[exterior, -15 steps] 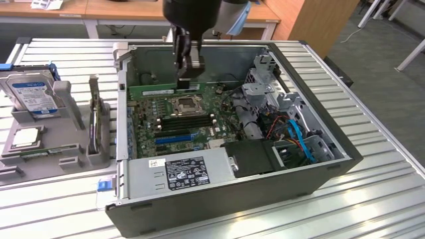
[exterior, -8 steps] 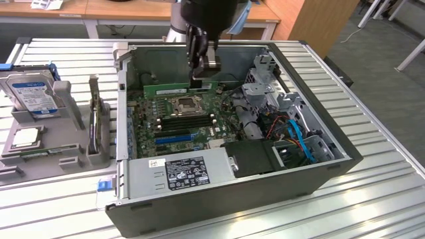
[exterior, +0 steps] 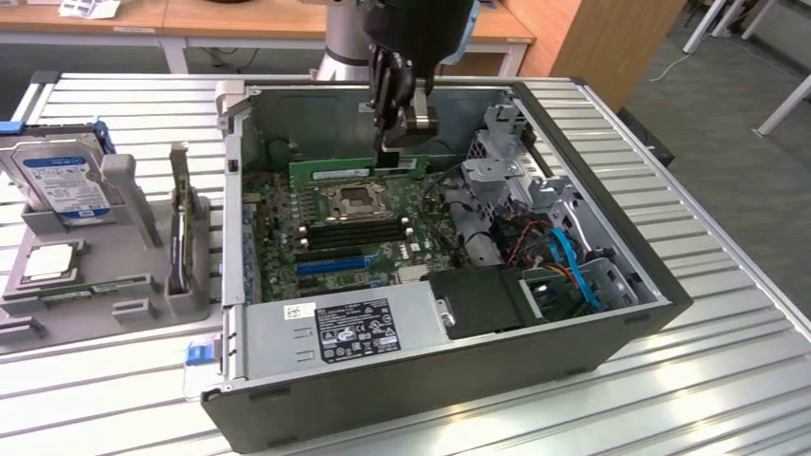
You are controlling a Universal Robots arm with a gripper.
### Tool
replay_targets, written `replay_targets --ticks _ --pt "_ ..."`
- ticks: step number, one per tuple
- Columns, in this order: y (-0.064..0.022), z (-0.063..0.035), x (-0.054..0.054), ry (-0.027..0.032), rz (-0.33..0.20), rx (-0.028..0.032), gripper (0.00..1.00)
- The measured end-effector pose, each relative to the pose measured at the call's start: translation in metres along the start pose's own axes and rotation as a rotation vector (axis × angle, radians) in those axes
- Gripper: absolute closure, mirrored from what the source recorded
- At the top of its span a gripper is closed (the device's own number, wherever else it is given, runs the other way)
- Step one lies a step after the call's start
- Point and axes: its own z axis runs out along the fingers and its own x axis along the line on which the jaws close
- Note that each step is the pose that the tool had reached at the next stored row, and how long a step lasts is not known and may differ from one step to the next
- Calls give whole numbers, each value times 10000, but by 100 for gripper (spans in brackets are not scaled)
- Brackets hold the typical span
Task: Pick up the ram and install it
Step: 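Pick up the ram and move it above insertion slot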
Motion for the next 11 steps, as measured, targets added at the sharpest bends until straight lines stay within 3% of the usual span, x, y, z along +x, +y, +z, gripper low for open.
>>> replay_targets --ticks 11 --pt "-1 4 -126 0 0 0 89"
